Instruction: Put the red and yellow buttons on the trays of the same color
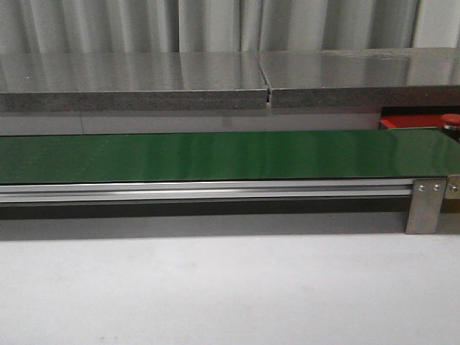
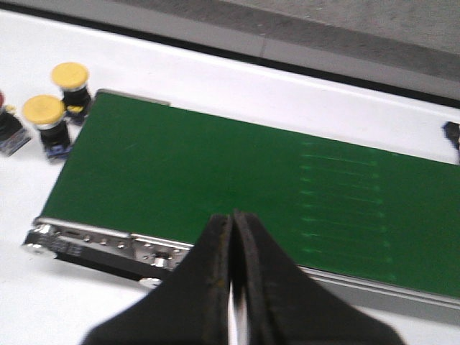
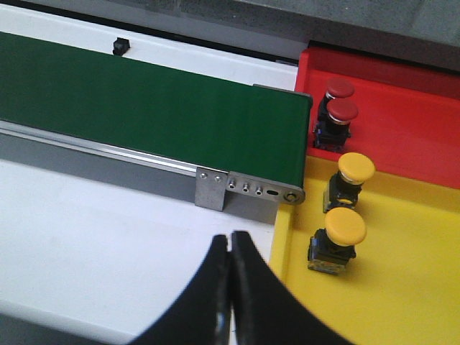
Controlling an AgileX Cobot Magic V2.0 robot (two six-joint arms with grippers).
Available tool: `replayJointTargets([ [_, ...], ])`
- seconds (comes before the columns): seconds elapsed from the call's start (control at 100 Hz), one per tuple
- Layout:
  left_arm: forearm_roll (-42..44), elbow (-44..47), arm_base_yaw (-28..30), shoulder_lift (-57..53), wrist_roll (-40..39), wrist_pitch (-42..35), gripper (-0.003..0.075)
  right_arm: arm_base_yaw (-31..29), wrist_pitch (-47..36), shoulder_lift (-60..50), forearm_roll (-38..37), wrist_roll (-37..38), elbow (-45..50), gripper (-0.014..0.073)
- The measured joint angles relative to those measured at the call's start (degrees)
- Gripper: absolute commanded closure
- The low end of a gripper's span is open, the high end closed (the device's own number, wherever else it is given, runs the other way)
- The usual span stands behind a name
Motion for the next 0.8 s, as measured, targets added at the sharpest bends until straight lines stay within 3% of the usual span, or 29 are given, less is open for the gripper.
replayJointTargets([
  [0.06, 0.0, -2.04, 2.71, 2.67, -0.2, 1.52, 0.0621, 0.0, 0.0, 0.0, 0.0, 0.0, 0.0, 0.0715],
  [0.23, 0.0, -6.36, 9.49, 9.87, -0.25, 3.56, 0.0279, 0.0, 0.0, 0.0, 0.0, 0.0, 0.0, 0.0715],
  [0.28, 0.0, -7.41, 11.0, 12.02, -0.35, 3.56, 0.023, 0.0, 0.0, 0.0, 0.0, 0.0, 0.0, 0.0715],
  [0.53, 0.1, -13.85, 17.19, 22.56, -0.71, 4.15, 0.027, 0.0, 0.0, 0.0, 0.0, 0.0, 0.0, 0.0715],
  [0.8, 0.1, -27.25, 22.21, 38.93, -5.25, 10.89, 0.0281, 0.0, 0.0, 0.0, 0.0, 0.0, 0.0, 0.0715],
])
